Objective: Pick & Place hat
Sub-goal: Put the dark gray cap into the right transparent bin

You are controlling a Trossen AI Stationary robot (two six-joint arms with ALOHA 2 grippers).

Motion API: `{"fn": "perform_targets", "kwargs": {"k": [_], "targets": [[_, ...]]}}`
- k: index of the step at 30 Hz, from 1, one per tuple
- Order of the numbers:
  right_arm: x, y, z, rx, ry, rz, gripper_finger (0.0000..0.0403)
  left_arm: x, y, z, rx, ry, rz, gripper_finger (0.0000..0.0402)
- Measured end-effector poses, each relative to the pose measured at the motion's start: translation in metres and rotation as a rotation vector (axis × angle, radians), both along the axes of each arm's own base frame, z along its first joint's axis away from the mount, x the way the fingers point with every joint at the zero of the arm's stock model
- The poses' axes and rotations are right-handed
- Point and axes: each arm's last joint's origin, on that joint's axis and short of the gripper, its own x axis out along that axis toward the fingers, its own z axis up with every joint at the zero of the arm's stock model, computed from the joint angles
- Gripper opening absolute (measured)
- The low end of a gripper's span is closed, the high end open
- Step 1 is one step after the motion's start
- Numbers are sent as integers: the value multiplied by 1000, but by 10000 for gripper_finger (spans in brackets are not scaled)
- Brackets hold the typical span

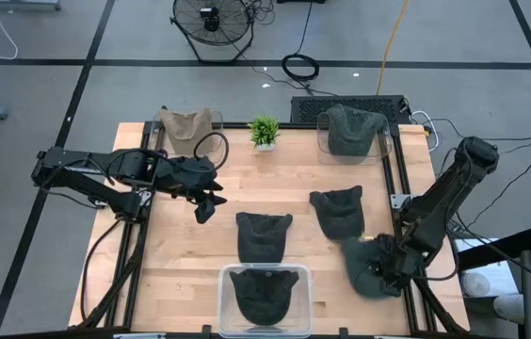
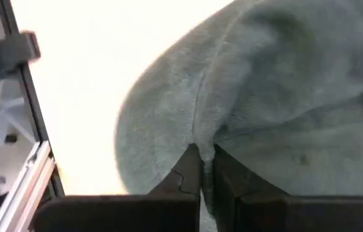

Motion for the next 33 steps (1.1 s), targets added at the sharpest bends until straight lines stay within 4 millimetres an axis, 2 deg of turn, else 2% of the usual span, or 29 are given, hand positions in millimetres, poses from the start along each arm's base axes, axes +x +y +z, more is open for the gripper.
{"fn": "perform_targets", "kwargs": {"k": [6, 9, 16, 21, 26, 33], "targets": [[0, -14, 47, -27, -104, -35, 1, 0, 0, 0, 0, 0, 0, 202], [4, -14, 66, -31, -185, -5, 1, 0, 0, 0, -1, 0, 1, 202], [9, -18, 102, -98, -234, 75, 0, 0, 0, 0, -1, 0, 1, 202], [10, -26, 116, -147, -247, 68, 0, 0, 0, 0, -1, 0, 1, 202], [9, -31, 121, -159, -244, 64, 0, 0, 0, 0, -1, 0, 1, 202], [4, -50, 130, -179, -308, -61, 0, 0, 0, 0, -1, 0, 1, 202]]}}
